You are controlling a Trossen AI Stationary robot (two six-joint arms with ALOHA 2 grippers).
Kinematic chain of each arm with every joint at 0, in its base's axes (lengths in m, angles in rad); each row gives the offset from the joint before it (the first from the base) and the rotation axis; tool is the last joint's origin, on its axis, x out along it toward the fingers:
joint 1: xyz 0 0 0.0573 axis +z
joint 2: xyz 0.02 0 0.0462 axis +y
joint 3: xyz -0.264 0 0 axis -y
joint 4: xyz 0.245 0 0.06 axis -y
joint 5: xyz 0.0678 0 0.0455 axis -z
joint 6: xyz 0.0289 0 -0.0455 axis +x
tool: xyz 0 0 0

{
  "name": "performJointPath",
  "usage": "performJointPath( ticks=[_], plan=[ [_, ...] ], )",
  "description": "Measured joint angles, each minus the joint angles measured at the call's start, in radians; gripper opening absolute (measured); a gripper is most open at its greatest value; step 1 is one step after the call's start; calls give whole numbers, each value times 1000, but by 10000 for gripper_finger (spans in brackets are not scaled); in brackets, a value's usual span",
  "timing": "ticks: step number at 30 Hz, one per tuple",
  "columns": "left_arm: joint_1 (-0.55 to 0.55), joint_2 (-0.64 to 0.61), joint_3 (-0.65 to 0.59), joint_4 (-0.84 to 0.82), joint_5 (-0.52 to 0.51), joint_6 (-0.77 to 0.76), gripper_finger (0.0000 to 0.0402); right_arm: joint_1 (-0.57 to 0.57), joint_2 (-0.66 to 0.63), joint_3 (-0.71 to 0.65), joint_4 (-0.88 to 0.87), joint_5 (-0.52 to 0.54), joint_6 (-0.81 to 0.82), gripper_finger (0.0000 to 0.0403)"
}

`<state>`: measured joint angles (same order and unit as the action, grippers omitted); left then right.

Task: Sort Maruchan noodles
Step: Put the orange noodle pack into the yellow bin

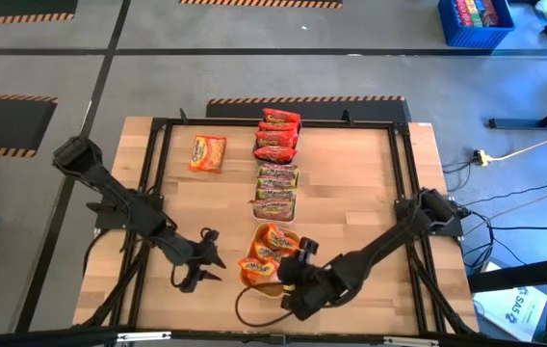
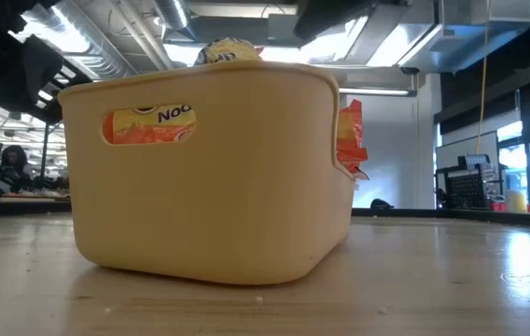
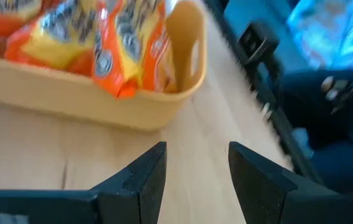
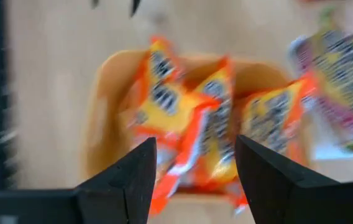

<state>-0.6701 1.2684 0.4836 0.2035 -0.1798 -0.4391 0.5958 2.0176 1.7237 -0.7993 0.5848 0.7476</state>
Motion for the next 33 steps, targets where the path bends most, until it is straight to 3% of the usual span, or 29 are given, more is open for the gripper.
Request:
performJointPath(
  ticks=[2, 8, 20, 33],
  plan=[
    [-4, 8, -31, 102, -22, 3, 166, -12, -4, -1, 14, -63, 3, 198],
    [-3, 45, -55, 247, -46, 91, 166, -43, 41, -52, 150, -93, 3, 198],
    [-3, 68, -56, 268, -74, 135, 166, -49, 47, -192, 469, -85, -5, 198],
    [25, 68, -56, 295, -81, 136, 166, -49, 47, -234, 509, -57, 6, 198]
  ],
)
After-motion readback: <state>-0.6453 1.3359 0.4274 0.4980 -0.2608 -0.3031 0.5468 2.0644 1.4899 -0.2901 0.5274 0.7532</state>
